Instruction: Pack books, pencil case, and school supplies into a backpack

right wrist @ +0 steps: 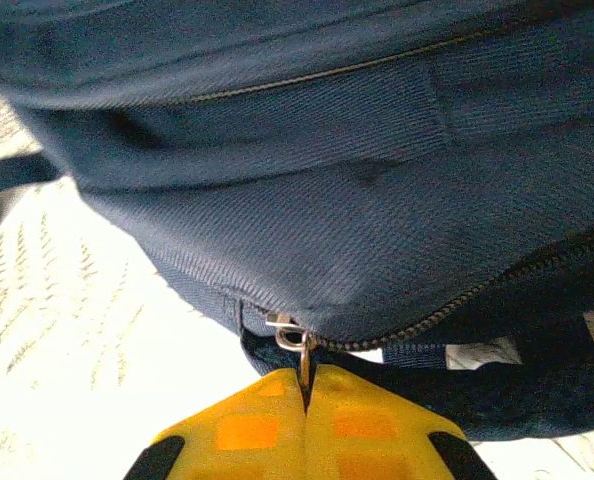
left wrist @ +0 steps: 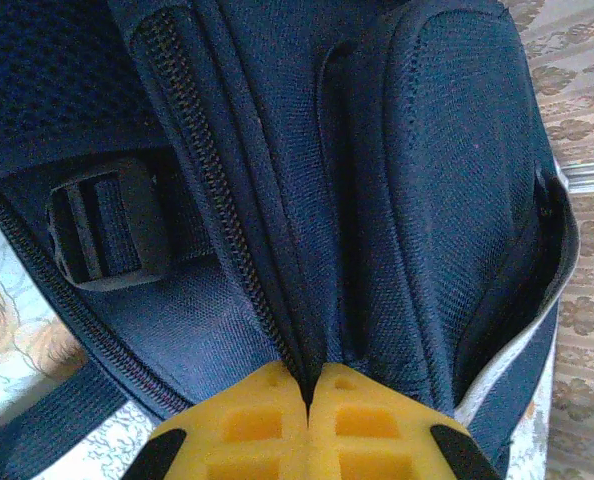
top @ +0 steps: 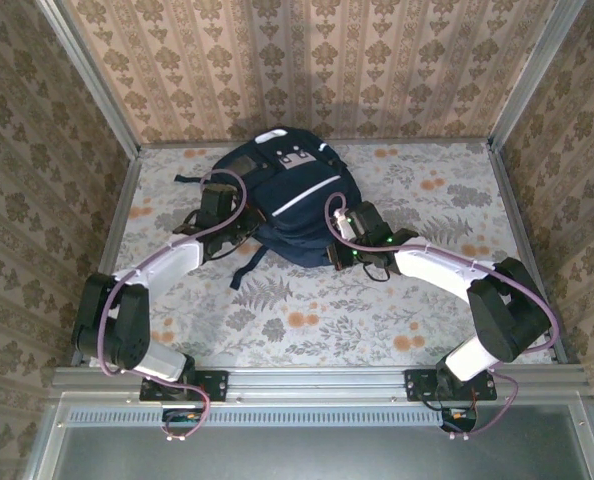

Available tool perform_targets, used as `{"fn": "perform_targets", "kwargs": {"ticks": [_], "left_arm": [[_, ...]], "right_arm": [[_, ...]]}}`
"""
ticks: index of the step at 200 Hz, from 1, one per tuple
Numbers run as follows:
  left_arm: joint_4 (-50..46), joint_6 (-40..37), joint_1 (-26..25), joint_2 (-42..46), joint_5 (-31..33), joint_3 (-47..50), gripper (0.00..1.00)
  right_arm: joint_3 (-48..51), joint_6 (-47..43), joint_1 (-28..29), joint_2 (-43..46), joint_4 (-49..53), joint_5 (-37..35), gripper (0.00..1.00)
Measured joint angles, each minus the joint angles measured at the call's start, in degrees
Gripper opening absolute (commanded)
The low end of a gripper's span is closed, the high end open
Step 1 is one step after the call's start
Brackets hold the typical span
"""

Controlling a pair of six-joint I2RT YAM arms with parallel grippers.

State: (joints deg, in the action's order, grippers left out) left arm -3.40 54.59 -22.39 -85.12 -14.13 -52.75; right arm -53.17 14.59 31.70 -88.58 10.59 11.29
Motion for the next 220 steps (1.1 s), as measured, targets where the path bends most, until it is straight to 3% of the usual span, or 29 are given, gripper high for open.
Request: {"fn": "perform_targets", "kwargs": {"ticks": [17,35,49,128,186,220], "left_arm": [[-3.87,-2.38,0.55,-3.63,-0.96,-5.18,0.0],[-7.23,-4.04,1.16,-6.23,-1.4,-9.31,0.39],[-8.81,-4.57,1.57,-5.7,-0.61,-9.64,0.49],[-16.35,3.32,0.07,12.87,-1.38,1.16,0.6],[-13.49,8.72,-5.27,4.2,-2.6,1.7,0.57],[-10.56,10.86,-7.67,-0.35,-2.56,1.7,0.42]], "right_arm": [[0.0,-1.03,0.76,-0.11,-0.74,3.21,0.0],[-0.48,-0.94,2.08,-1.55,-2.71,4.28,0.0],[-1.05,0.28,3.76,-3.41,-4.52,4.72,0.0],[-2.38,11.93,11.74,-11.1,-17.44,3.67,0.0],[-2.45,13.4,12.41,-11.13,-18.16,0.37,0.0],[-2.45,13.99,12.44,-11.1,-18.16,-0.48,0.0]]}}
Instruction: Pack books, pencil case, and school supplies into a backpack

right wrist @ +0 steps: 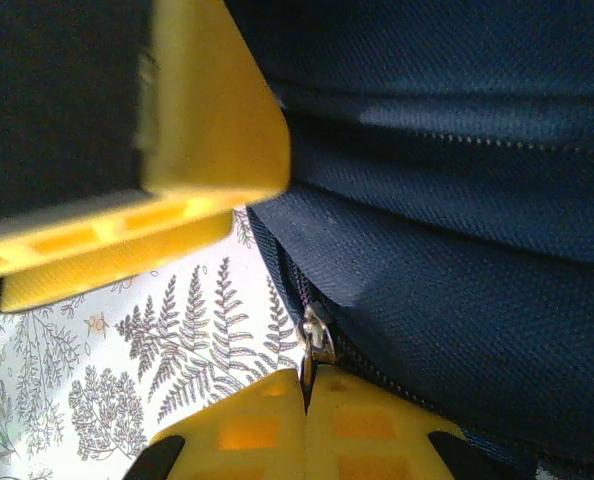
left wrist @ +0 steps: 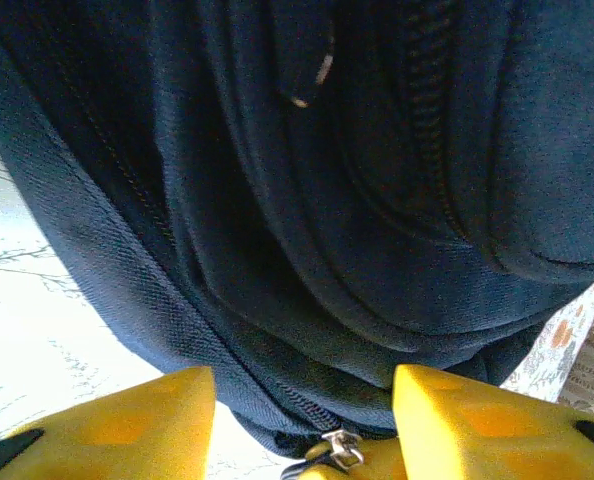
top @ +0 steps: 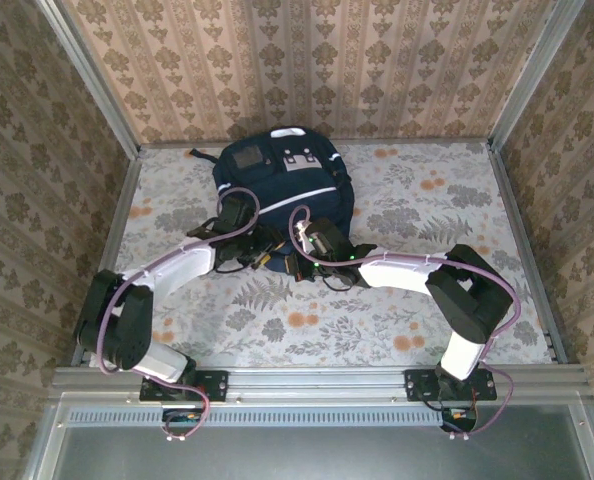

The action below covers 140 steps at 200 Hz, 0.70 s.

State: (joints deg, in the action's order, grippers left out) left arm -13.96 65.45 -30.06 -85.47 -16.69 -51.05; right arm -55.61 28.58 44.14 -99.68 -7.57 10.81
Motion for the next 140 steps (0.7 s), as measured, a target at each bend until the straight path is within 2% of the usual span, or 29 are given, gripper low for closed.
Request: {"fn": "perform_targets", "kwargs": {"ticks": [8,18,21,79,140], "left_arm": [[0.39,0.22,-0.28,-0.28,0.11,0.0,0.29],[0.74,0.76,-0.35,-0.31,0.66,-0.02,0.04],[0.74,0.63,-0.35,-0.31,0.81,-0.07,0.0],[-2.51,-2.58,0.15,1.46,5.62,-0.96,0.0],[-5.86,-6.16,4.72,5.9,7.13,-0.68,0.0]], "right_arm": [[0.0,0.15,0.0,0.0,0.0,-0.09,0.0],[0.0,0.17,0.0,0.02,0.0,-0.15,0.0],[0.0,0.17,0.0,0.02,0.0,-0.2,0.0],[-0.02,-2.58,-0.35,2.97,6.97,-5.55,0.0],[0.09,-6.16,-4.44,7.02,13.75,-7.82,0.0]]}}
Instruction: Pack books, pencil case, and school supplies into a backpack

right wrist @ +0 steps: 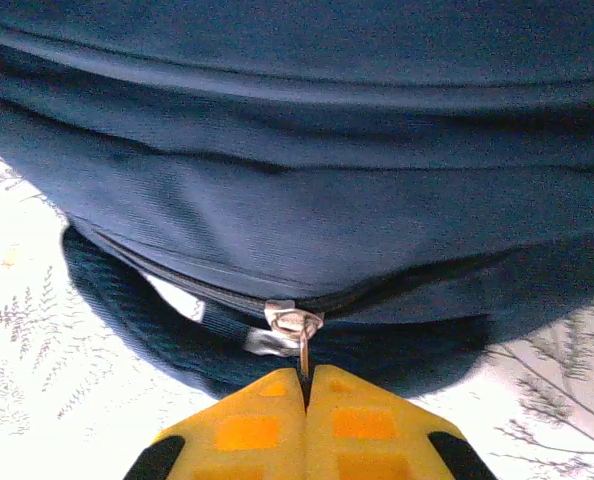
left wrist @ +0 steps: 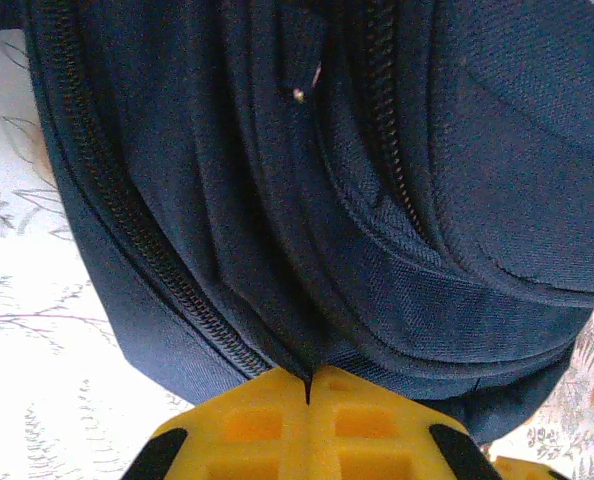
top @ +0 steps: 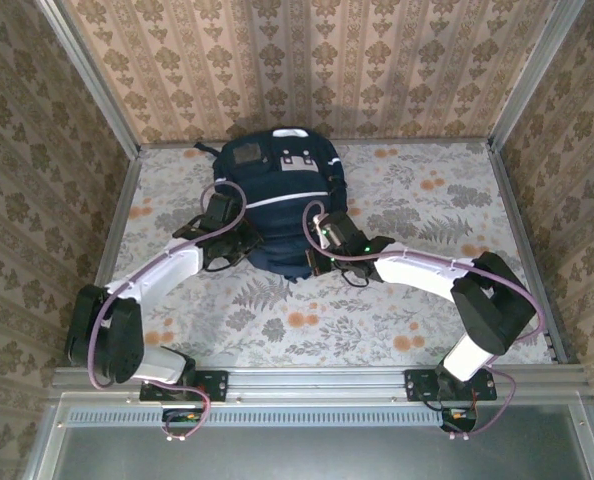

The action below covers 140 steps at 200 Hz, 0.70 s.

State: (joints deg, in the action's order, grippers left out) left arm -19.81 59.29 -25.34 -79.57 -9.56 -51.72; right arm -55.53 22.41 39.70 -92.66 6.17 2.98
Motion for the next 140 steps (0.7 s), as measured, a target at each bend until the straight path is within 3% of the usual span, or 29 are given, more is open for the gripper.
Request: {"fn": "perform_targets", "kwargs": {"ticks": [68,130,140], "left_arm": [[-5.64,-5.2,6.91,6.88,0.24,0.13,0.0],[-8.44,-9.86,12.98,9.68,-1.31,0.44,0.0],[-8.28,-10.82,12.41,9.14,-2.54,0.44,0.19]], "right_arm": [[0.35,-2.29,-6.34,0.26,1.01,1.7,0.0],[-3.56,-4.07,-12.5,-6.88,1.27,3.19,0.0],[-3.65,-4.09,-12.94,-7.17,0.94,4.13,0.0]]}}
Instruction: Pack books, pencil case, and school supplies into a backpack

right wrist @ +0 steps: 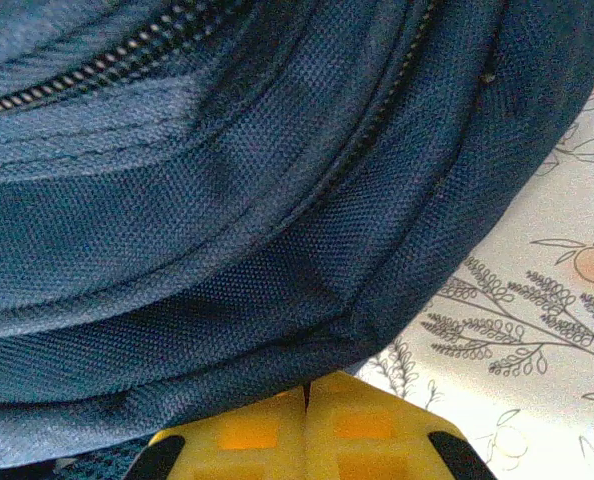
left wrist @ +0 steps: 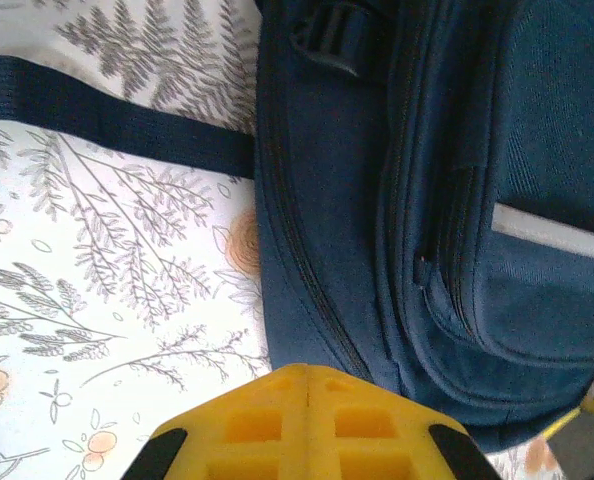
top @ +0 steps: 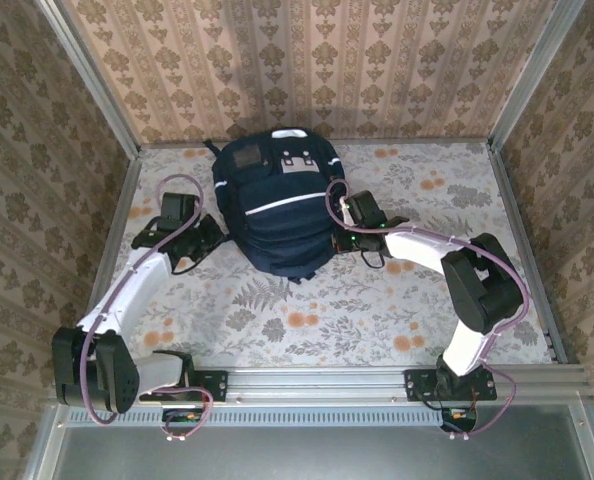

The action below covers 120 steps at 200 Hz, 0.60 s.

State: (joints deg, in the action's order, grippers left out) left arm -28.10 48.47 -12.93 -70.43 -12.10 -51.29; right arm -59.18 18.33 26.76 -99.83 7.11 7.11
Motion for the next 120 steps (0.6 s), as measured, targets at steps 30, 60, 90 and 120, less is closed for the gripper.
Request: {"fn": "perform_targets", "kwargs": {"ticks": [30,60,90,120], "left_arm": [[0.59,-0.39,-8.61,-2.32,0.24,-0.57,0.58],[1.79,4.87,-19.43,-3.48,2.78,-1.64,0.63],[5.53,11.17,-23.08,-5.18,5.55,-1.64,0.62],[8.79,15.15,-24.57,-9.16,6.84,-1.7,0.5]], "right_arm": [[1.36,0.59,0.44,0.46,-2.8,2.19,0.0],[5.18,2.8,3.26,3.17,-5.88,2.89,0.0],[7.67,6.1,5.97,4.22,-10.49,3.02,0.0],[9.05,8.96,6.93,4.22,-13.6,3.21,0.0]]}}
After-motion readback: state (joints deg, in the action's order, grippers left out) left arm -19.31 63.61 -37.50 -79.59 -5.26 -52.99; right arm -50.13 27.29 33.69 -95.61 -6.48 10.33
